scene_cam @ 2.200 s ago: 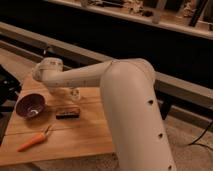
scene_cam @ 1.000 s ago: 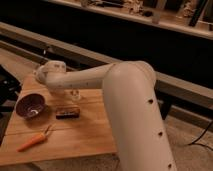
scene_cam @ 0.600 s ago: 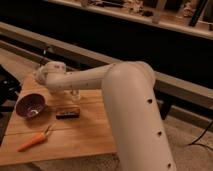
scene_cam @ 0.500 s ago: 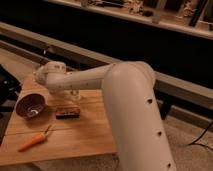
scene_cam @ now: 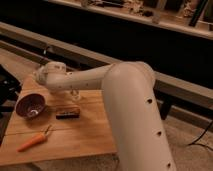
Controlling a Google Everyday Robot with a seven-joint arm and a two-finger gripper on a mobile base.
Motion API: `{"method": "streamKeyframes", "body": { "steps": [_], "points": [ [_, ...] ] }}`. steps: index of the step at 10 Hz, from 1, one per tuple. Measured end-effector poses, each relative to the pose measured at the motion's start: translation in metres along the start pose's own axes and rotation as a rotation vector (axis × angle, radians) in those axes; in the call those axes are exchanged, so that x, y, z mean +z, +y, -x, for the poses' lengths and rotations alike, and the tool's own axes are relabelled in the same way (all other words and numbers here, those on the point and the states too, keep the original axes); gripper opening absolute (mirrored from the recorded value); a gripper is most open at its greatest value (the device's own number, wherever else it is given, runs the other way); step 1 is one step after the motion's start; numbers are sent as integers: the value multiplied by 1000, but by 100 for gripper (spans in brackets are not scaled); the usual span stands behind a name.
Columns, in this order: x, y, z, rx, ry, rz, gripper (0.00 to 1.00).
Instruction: Place the white sponge in the ceramic cup
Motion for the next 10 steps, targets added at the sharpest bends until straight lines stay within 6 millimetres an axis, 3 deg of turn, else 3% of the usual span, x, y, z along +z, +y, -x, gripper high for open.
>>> {"method": "streamKeyframes", "body": {
  "steps": [1, 2, 6, 10],
  "points": [
    [0, 0, 0, 0, 0, 0, 76],
    [0, 0, 0, 0, 0, 0, 78],
    [0, -1, 1, -4, 0, -2, 78],
    [-2, -18, 17, -63, -17, -27, 78]
  ]
}}
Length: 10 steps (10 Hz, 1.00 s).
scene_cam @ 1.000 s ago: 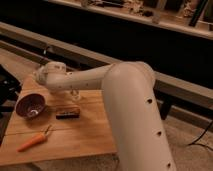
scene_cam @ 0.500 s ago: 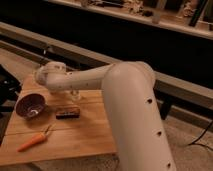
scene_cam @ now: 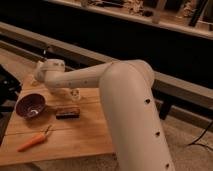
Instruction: Place the white sponge in the ceramic cup
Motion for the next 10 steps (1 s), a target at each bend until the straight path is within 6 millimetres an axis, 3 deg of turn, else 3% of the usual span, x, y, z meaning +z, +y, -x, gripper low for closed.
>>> {"method": "streamKeyframes", "body": {
  "steps": [5, 8, 10],
  "points": [
    [-13, -18, 10, -6, -11, -12, 78],
    [-29, -3, -21, 111, 95, 47, 78],
    [-45, -5, -40, 190, 168, 75, 78]
  ]
}}
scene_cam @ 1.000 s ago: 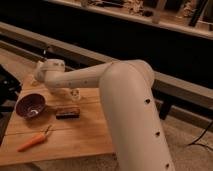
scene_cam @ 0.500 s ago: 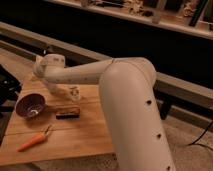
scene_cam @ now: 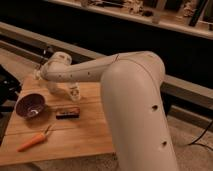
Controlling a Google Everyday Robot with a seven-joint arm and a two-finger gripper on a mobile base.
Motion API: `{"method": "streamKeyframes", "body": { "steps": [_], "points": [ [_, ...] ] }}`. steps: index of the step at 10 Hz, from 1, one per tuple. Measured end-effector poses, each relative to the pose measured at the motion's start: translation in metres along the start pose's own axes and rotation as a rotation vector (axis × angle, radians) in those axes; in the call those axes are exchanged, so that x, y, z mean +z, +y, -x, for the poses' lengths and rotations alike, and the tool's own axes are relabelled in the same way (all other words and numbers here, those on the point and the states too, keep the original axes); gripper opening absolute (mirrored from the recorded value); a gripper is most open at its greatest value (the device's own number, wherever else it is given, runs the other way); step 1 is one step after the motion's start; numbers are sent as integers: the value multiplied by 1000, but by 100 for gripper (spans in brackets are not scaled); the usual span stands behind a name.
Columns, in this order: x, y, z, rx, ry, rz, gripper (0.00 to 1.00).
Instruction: Place the white sponge in the ceramic cup
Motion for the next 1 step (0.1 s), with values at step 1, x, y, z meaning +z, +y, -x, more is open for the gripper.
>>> {"method": "streamKeyframes", "body": {
  "steps": [1],
  "points": [
    [-8, -6, -5, 37, 31, 16, 78]
  ]
}}
